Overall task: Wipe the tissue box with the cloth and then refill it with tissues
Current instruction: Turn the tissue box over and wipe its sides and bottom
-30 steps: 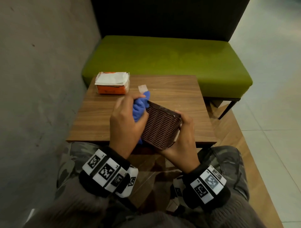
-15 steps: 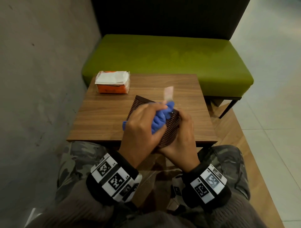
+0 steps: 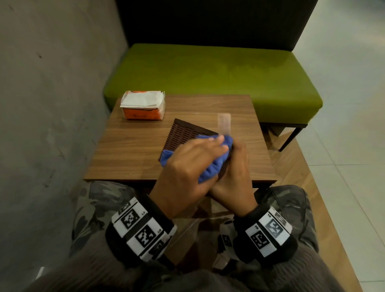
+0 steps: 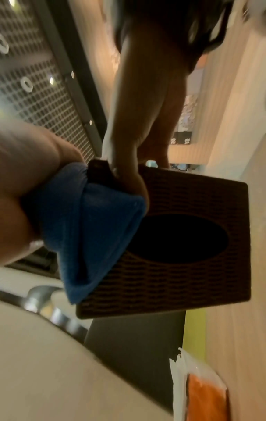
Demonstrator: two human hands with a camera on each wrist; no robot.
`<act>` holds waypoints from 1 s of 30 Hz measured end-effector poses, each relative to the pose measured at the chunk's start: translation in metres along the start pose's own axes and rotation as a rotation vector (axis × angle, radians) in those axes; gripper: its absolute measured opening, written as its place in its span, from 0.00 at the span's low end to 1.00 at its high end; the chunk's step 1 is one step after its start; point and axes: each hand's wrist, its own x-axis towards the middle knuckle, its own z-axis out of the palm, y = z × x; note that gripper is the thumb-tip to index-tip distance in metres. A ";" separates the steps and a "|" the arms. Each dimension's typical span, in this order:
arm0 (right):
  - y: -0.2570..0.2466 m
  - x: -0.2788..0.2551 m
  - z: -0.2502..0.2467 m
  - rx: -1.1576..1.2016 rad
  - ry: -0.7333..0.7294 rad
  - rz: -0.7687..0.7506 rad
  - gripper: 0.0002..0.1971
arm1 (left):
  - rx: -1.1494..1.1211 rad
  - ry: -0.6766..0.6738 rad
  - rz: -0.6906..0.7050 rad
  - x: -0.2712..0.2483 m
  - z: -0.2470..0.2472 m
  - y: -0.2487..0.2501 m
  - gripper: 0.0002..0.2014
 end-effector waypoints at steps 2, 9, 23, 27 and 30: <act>0.002 -0.001 0.000 -0.024 -0.010 -0.011 0.38 | 0.024 -0.045 0.040 -0.004 -0.001 -0.005 0.16; -0.001 -0.009 0.003 0.044 0.000 0.006 0.41 | 0.056 -0.041 -0.034 0.003 0.000 0.000 0.16; 0.002 -0.015 0.001 0.036 -0.044 0.052 0.46 | -0.072 0.292 -0.448 -0.011 -0.012 -0.042 0.12; 0.016 -0.019 0.008 -0.007 -0.102 0.194 0.42 | -0.015 0.109 -0.234 -0.011 0.015 0.001 0.17; 0.021 -0.020 0.009 -0.006 -0.136 0.348 0.38 | 0.097 -0.057 0.081 -0.019 0.021 0.005 0.21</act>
